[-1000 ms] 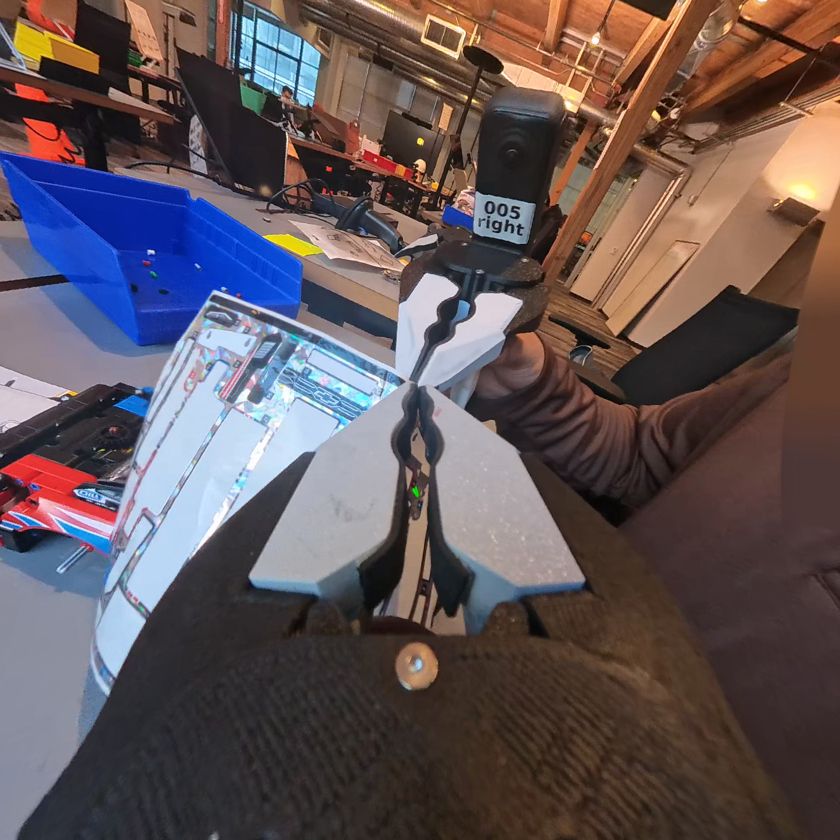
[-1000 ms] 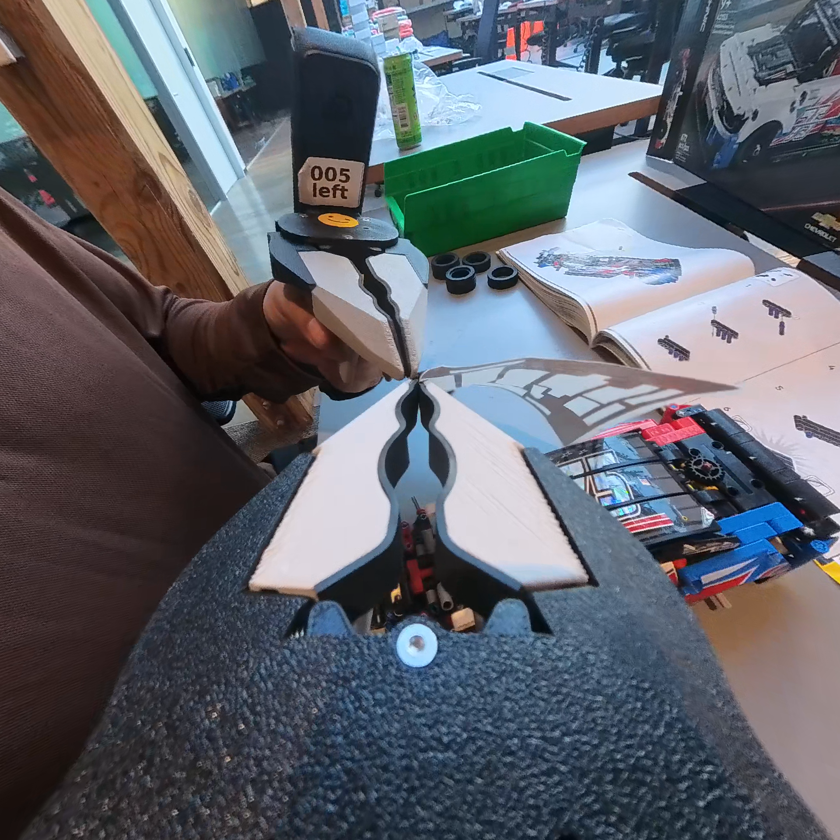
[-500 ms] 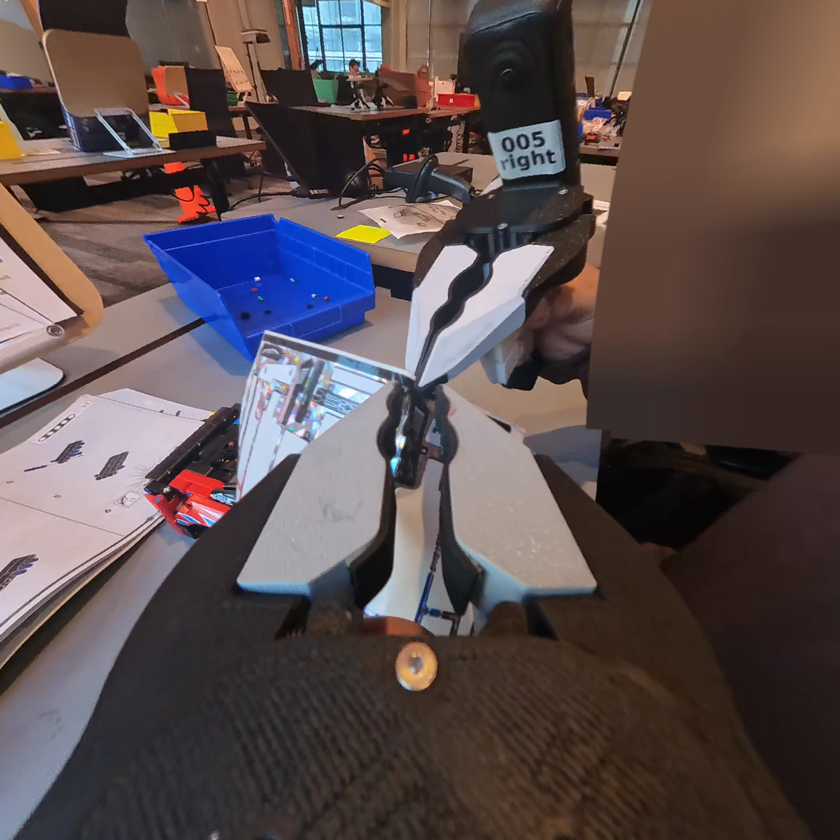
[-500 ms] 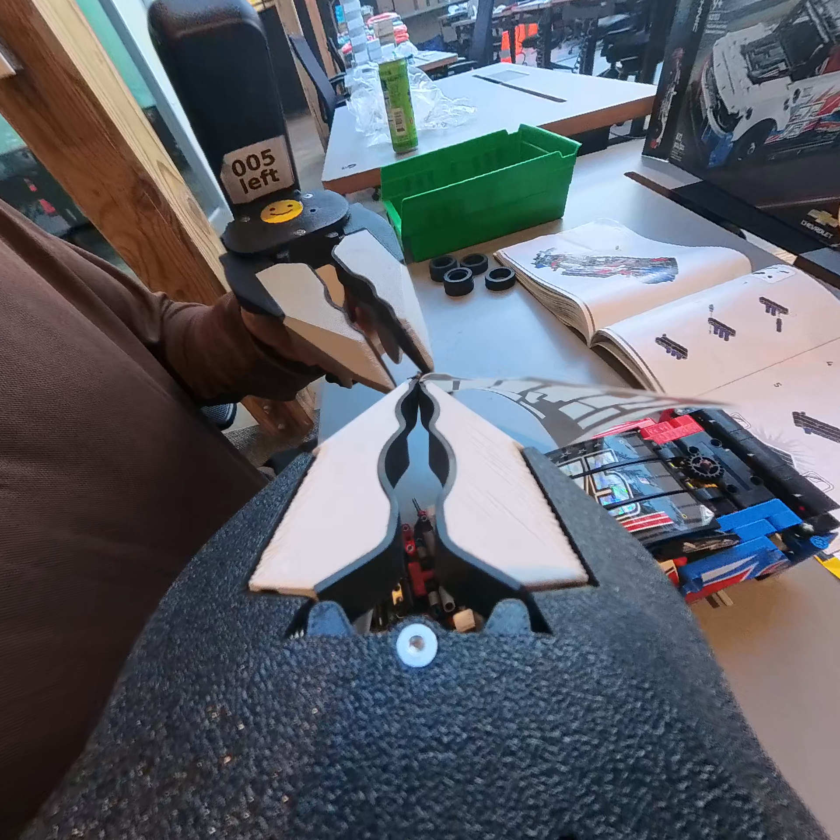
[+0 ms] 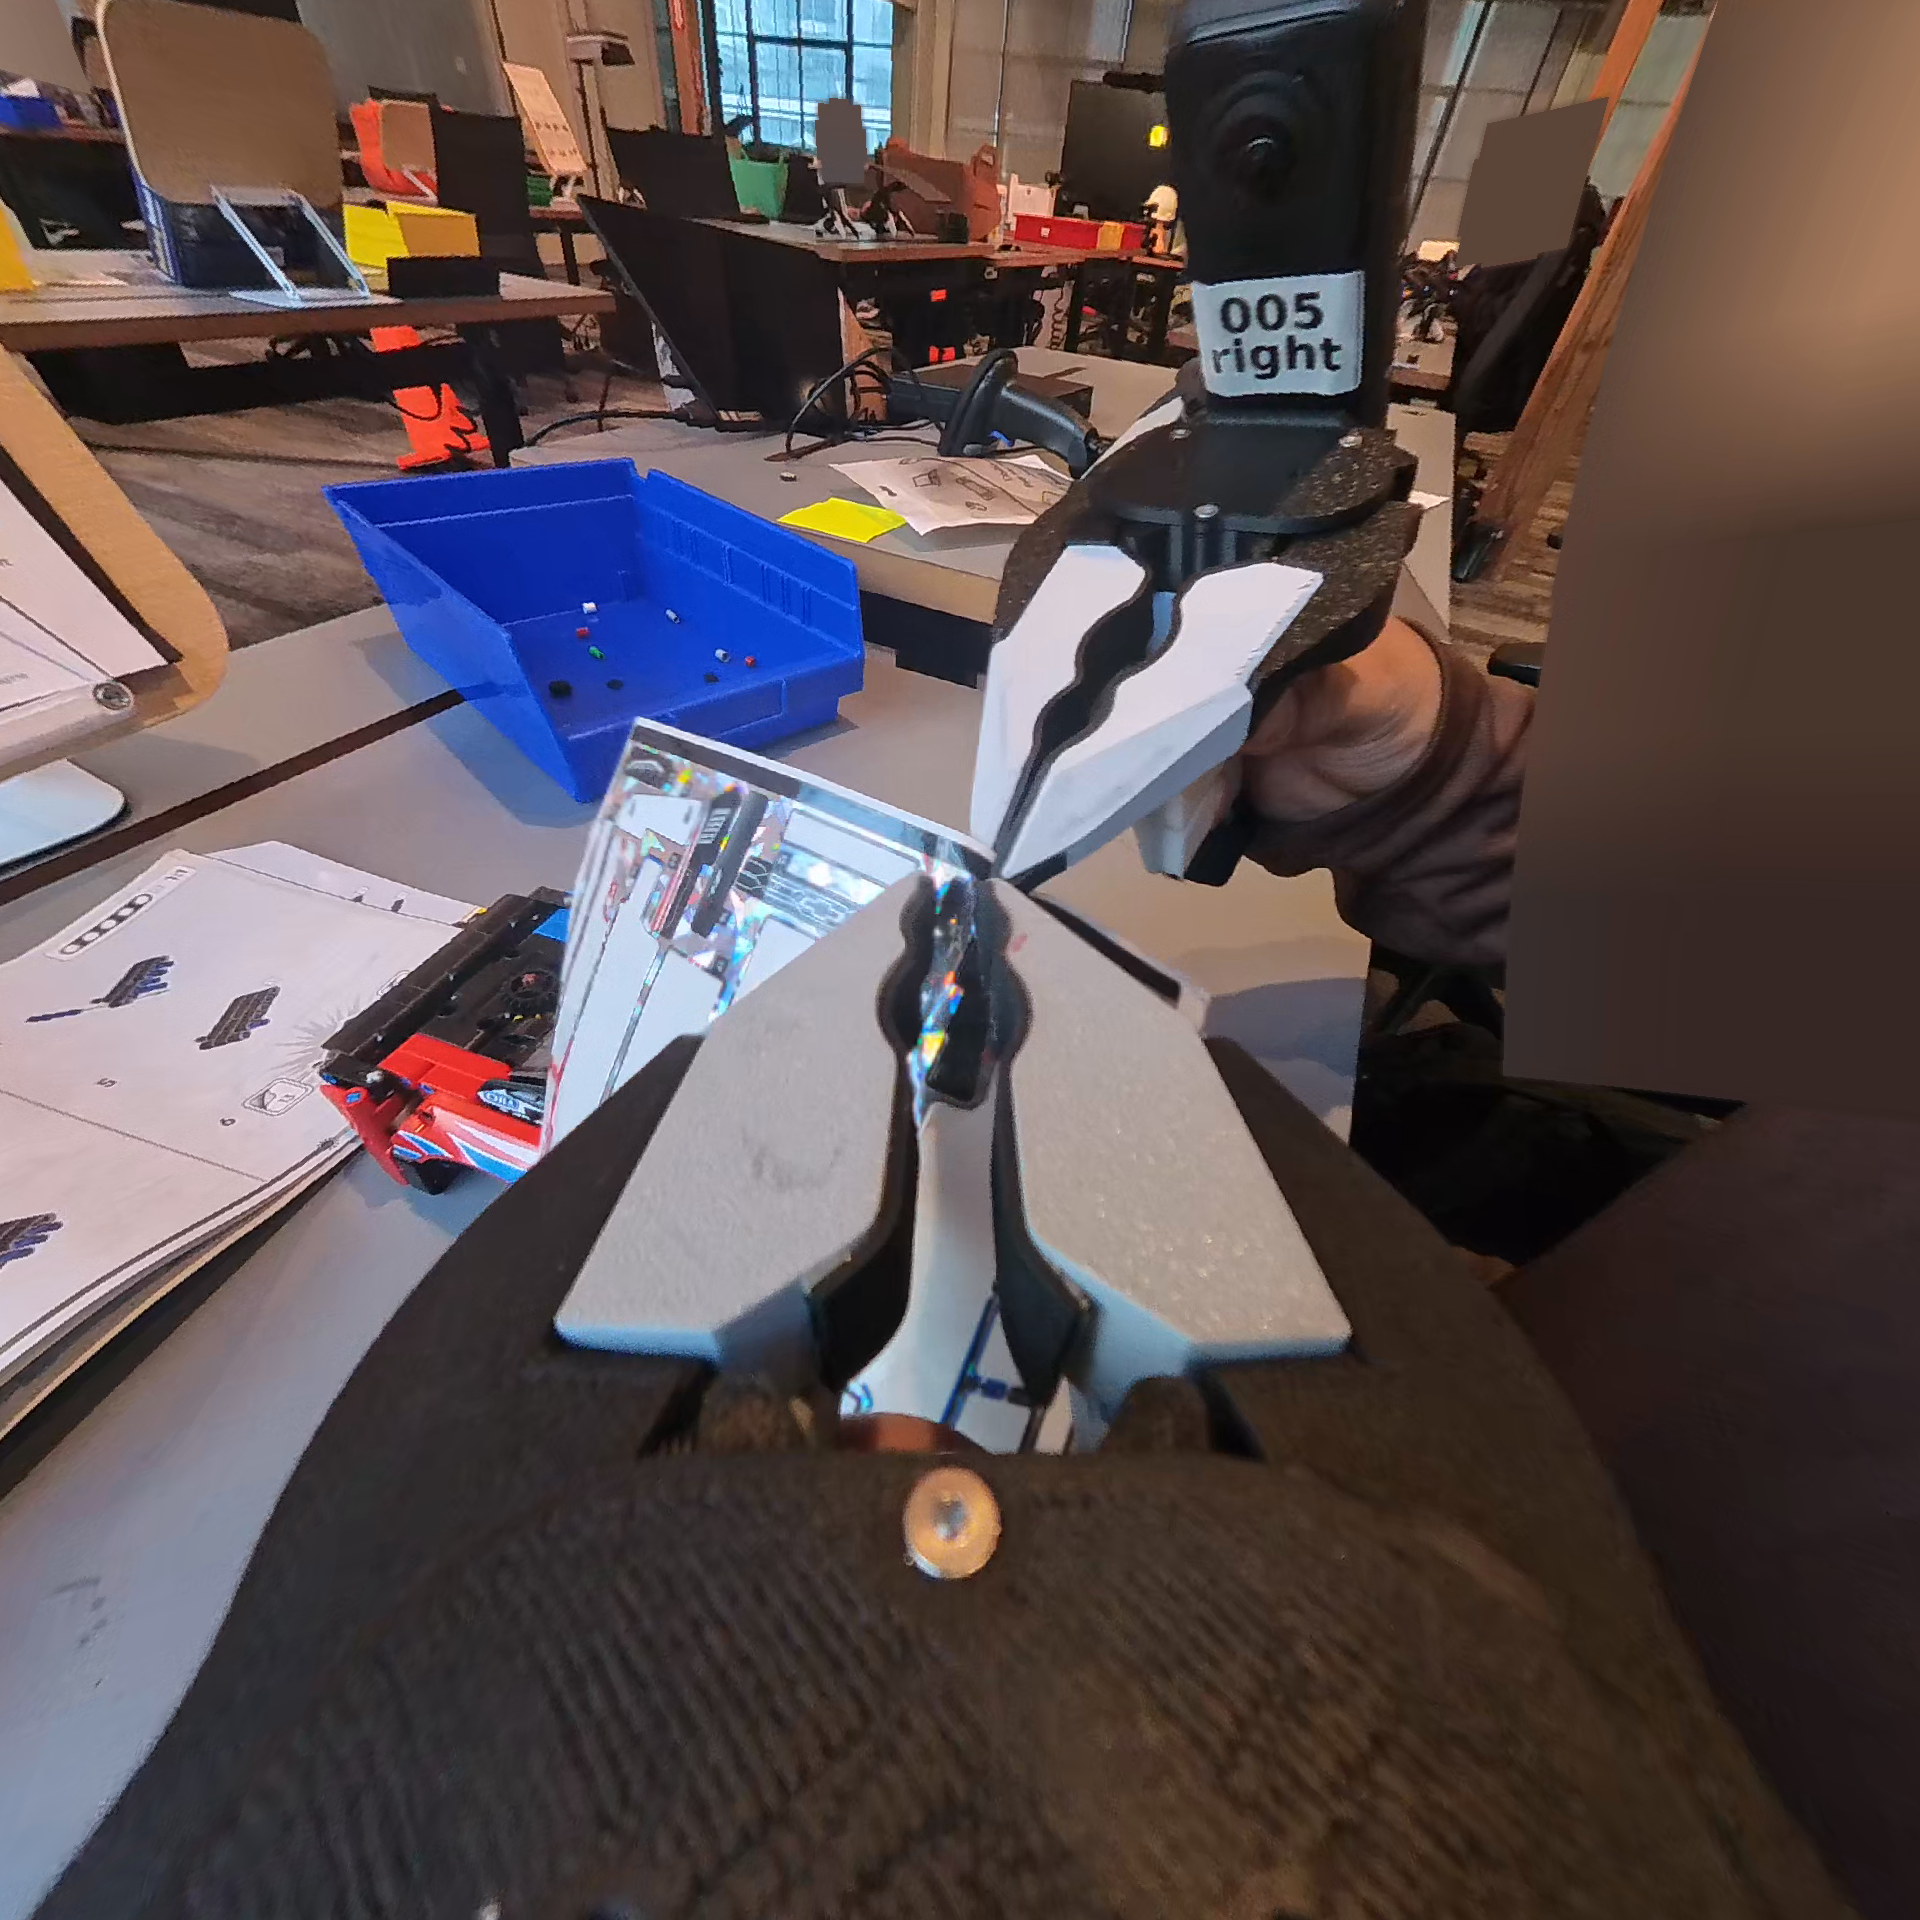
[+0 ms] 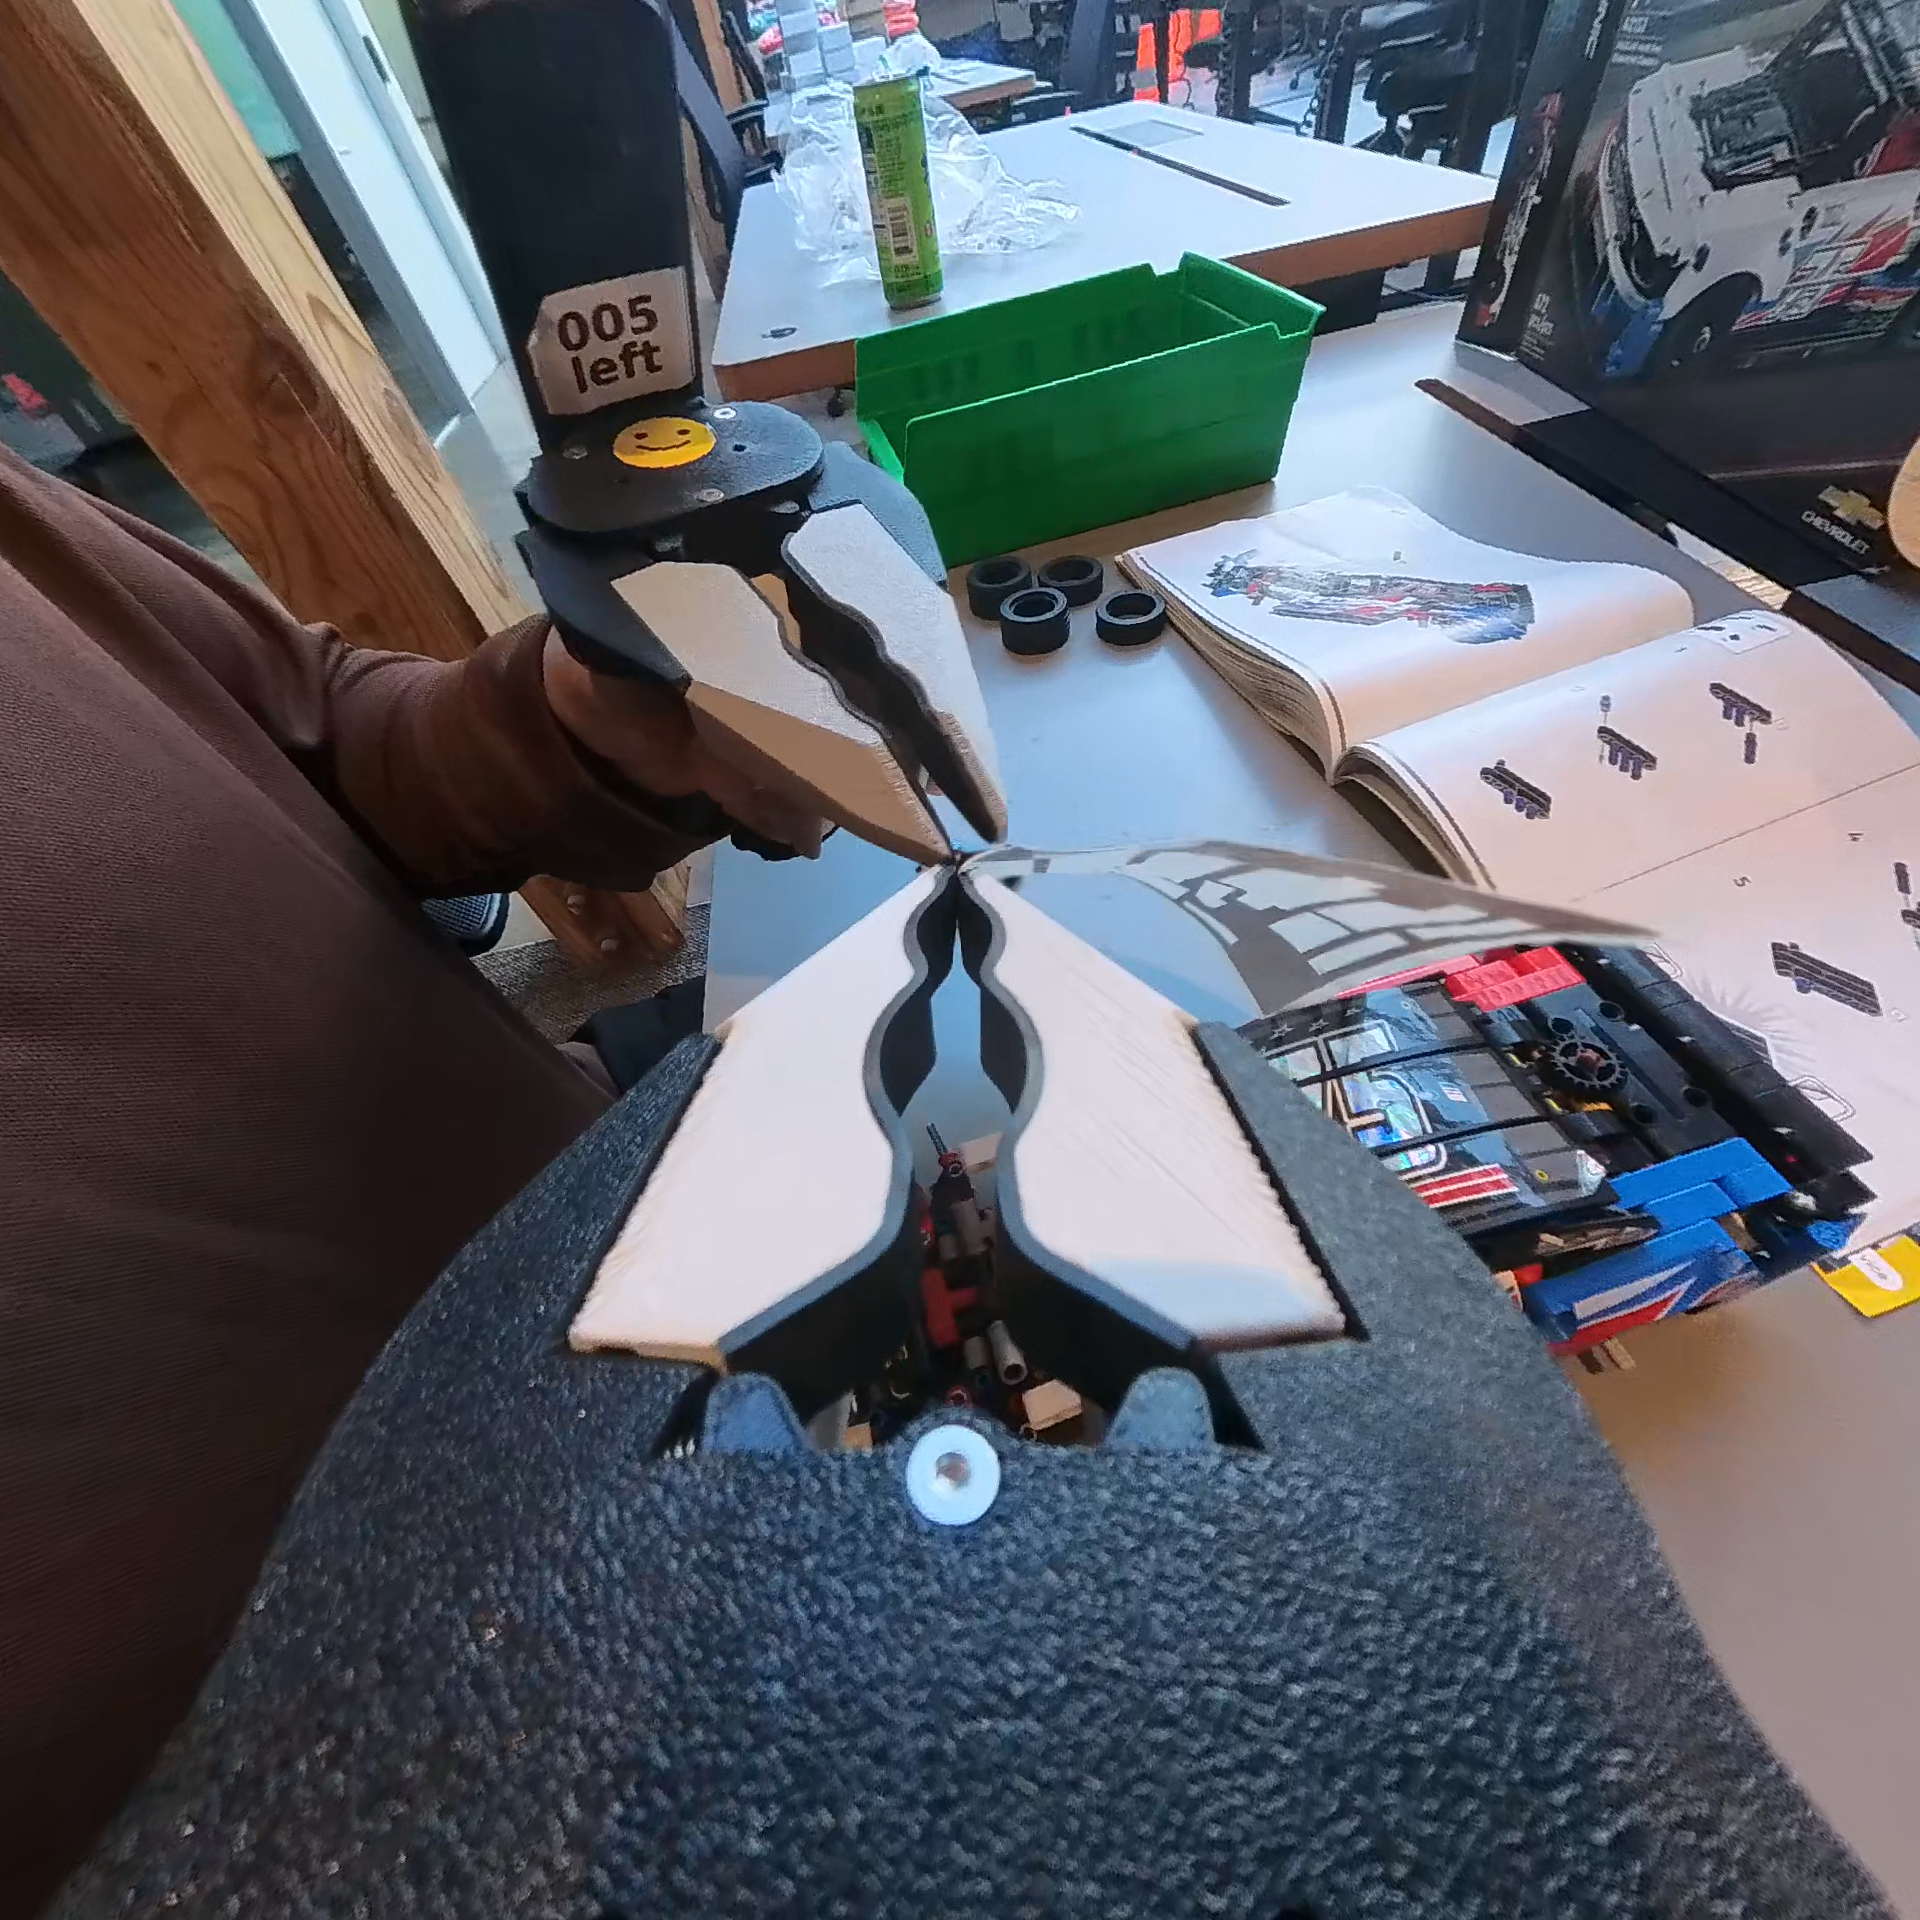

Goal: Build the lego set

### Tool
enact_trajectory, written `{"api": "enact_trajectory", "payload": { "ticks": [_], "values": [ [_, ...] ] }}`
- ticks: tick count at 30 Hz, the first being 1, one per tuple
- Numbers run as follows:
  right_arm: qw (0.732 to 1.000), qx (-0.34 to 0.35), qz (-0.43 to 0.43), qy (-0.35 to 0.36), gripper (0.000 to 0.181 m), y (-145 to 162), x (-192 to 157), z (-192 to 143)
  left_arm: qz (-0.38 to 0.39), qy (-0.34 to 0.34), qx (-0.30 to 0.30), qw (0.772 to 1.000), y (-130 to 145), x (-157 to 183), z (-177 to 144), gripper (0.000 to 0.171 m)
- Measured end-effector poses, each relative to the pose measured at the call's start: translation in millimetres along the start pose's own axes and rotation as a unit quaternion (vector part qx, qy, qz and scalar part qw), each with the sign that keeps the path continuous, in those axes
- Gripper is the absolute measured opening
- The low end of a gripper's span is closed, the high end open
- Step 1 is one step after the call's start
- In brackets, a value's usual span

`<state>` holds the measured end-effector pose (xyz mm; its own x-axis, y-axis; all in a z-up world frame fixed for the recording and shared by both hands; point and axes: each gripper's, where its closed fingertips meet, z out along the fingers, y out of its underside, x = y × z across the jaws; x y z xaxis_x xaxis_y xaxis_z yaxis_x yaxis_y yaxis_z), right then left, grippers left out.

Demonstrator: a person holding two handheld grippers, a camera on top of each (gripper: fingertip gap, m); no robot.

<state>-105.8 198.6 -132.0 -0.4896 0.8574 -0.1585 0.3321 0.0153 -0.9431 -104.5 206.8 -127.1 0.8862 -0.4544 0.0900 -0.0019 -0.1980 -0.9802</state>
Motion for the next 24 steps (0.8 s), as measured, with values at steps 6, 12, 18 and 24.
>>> {"api": "enact_trajectory", "payload": {
  "ticks": [6, 12, 18, 24],
  "values": [
    [1.000, -0.001, 0.001, 0.000, 0.000, 0.3, -0.2, 0.5, -0.001, 0.007, -0.001, 1.000, 1.1, 2.2, 0.4, 0.000],
    [1.000, -0.007, -0.003, 0.001, 0.000, 2.1, -0.7, 2.1, -0.023, 0.022, 0.002, 1.000, 3.1, 2.0, -0.7, 0.000],
    [1.000, -0.001, 0.009, -0.004, 0.000, 2.3, 1.1, -0.4, -0.028, 0.012, 0.005, 1.000, 3.8, -3.5, -5.1, 0.000],
    [1.000, 0.002, 0.012, -0.005, 0.000, 1.3, 2.1, -1.3, -0.032, 0.007, 0.011, 0.999, 2.5, -6.8, -7.2, 0.000]
  ]
}}
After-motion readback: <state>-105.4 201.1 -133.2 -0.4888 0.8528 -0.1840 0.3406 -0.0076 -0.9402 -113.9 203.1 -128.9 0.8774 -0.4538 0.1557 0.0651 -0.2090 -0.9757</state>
